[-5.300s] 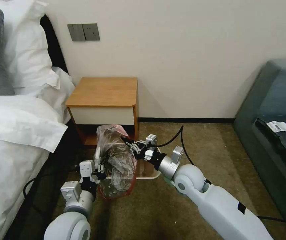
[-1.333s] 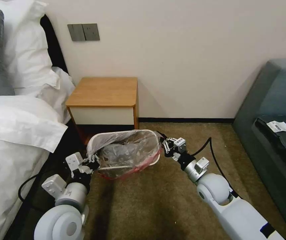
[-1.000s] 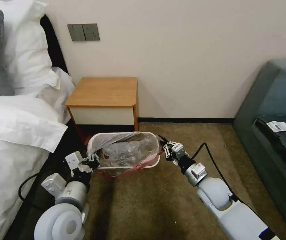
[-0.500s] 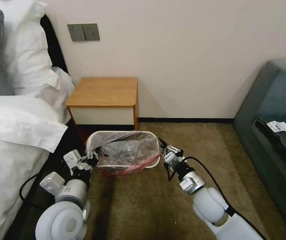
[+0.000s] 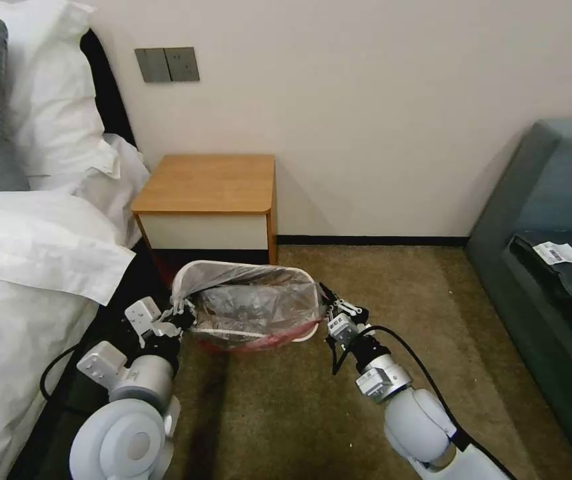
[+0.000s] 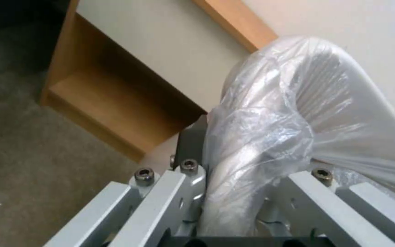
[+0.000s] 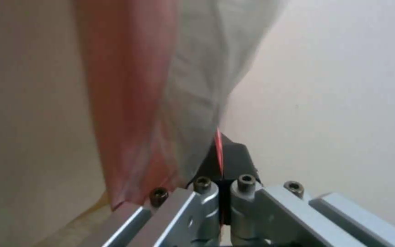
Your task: Pick up the garbage bag from the table and place it over the trash can.
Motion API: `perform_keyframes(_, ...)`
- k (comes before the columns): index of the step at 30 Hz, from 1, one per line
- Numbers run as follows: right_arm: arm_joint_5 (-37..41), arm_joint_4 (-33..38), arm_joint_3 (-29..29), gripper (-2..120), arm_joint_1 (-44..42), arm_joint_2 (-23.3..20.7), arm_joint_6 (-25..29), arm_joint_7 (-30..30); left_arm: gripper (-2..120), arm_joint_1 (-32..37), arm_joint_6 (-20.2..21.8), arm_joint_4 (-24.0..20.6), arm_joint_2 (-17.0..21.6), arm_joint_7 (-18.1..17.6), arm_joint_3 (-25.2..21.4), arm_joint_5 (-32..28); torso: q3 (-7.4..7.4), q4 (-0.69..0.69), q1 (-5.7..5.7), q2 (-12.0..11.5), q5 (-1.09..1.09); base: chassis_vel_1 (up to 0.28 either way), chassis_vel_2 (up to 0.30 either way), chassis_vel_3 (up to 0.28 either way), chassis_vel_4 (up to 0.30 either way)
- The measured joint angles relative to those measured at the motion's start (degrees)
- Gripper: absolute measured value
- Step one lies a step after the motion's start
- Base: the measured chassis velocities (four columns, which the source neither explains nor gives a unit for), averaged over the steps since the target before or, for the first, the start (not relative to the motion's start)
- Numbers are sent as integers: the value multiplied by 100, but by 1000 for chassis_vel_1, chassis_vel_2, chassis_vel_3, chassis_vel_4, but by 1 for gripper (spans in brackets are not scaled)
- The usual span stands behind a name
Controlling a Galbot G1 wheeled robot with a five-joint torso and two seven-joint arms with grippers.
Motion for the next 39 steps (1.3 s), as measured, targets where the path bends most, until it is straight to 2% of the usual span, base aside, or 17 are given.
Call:
perform_keyframes(8,-334,-409,14,0,130,139,82,99,9,53,69,-104,-14,-99,9,-415,0,1,0,0,0,0,0,0,0)
perform_keyframes(18,-998,-455,46,0,65,301,143,329,10,-34,92,-138,-70,-261,-3,-851,0,0,0,0,0,0,0,0,0)
perform_keyframes(24,-1213,-742,48,0,155,492,171,531,11,26,143,-172,-112,-414,35,-1468,0,1,0,0,0,0,0,0,0)
perform_keyframes(27,-1260,-817,55,0,158,537,194,592,13,41,142,-166,-113,-443,22,-1520,0,0,0,0,0,0,0,0,0)
perform_keyframes(32,-1233,-734,87,0,82,558,194,623,13,-16,105,5,-104,-442,-49,-1455,0,0,0,0,0,0,0,0,0)
perform_keyframes(39,-1078,-341,125,0,-113,534,123,620,13,-452,39,439,-74,-480,-104,-1584,0,0,0,0,0,0,0,0,0)
